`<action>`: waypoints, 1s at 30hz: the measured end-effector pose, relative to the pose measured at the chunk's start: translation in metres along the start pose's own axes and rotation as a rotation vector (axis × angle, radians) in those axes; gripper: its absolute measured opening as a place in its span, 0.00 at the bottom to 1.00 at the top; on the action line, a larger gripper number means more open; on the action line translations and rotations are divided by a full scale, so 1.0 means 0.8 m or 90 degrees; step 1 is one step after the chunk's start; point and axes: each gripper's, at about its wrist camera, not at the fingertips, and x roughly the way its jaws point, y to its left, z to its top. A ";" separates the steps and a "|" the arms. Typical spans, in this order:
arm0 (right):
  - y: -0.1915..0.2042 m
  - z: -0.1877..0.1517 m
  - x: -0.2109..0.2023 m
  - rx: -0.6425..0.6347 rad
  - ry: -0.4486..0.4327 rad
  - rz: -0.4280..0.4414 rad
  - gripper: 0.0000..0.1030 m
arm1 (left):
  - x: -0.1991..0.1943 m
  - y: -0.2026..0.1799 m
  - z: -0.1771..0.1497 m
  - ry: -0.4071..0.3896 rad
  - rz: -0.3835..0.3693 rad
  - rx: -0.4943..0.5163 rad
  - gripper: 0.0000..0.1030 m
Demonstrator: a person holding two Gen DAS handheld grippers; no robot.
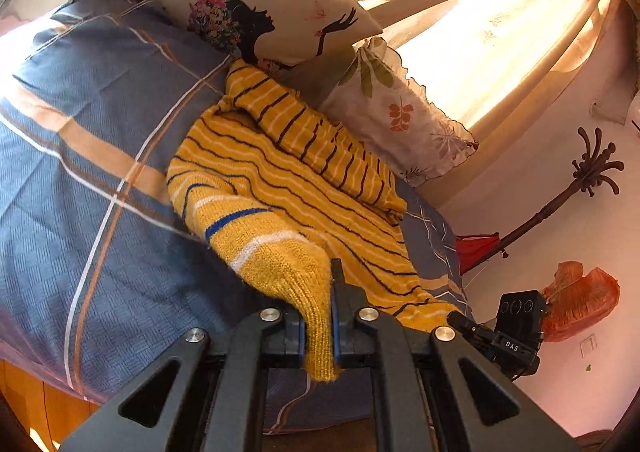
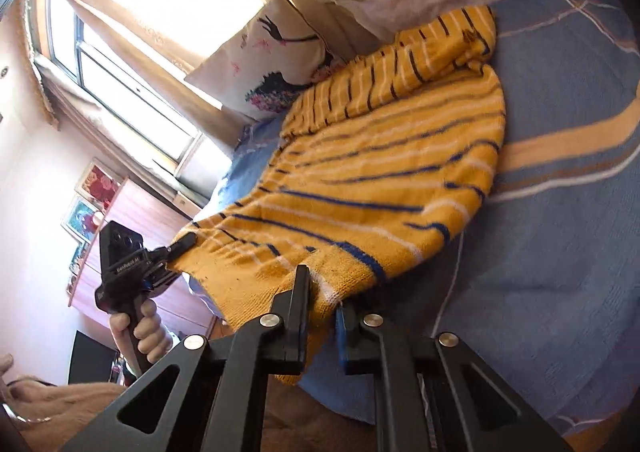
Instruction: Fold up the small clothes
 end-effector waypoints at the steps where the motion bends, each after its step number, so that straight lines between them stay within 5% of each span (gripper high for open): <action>1: 0.005 0.014 -0.001 -0.008 -0.011 0.003 0.12 | 0.004 -0.006 0.012 -0.004 0.004 0.006 0.08; 11: 0.011 0.199 0.047 -0.046 -0.072 -0.037 0.12 | 0.121 -0.056 0.198 -0.001 0.034 0.043 0.08; 18: -0.092 0.311 0.139 0.036 -0.055 -0.148 0.12 | 0.282 -0.021 0.285 0.054 0.143 0.039 0.10; 23: -0.179 0.333 0.184 0.143 -0.031 -0.151 0.15 | 0.320 0.038 0.297 0.107 0.087 -0.063 0.18; 27: -0.222 0.333 0.182 0.239 -0.068 -0.084 0.41 | 0.298 0.046 0.309 0.090 0.002 -0.082 0.38; 30: -0.237 0.341 0.169 0.282 -0.122 -0.068 0.58 | 0.276 0.042 0.315 0.059 0.000 -0.079 0.53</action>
